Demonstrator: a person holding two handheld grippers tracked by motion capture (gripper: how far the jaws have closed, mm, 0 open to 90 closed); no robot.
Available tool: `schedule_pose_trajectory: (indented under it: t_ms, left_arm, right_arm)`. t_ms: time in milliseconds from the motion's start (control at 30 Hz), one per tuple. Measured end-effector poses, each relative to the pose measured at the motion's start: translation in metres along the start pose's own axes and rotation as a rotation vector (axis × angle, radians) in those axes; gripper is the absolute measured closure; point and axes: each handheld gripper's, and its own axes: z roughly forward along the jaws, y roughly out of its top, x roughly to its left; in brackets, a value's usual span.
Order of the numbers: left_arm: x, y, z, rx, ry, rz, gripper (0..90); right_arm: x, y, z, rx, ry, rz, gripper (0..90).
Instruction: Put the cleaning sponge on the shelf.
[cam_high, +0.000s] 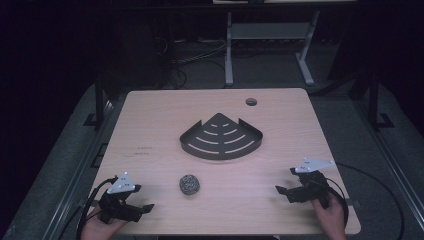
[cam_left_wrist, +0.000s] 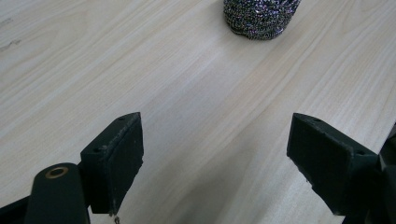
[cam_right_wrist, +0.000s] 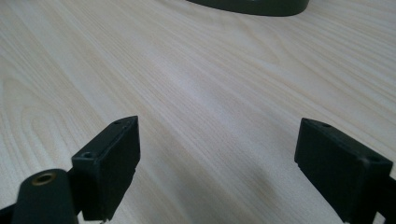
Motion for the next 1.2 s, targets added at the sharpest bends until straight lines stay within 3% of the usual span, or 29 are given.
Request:
schedule_pose_trajectory:
  t_ms: [1200]
  left_arm:
    - [-0.009, 0.033, 0.012, 0.033, -0.034, 0.072, 18.1]
  right_arm:
    - [0.0, 0.001, -0.001, -0.012, 0.002, -0.001, 13.8]
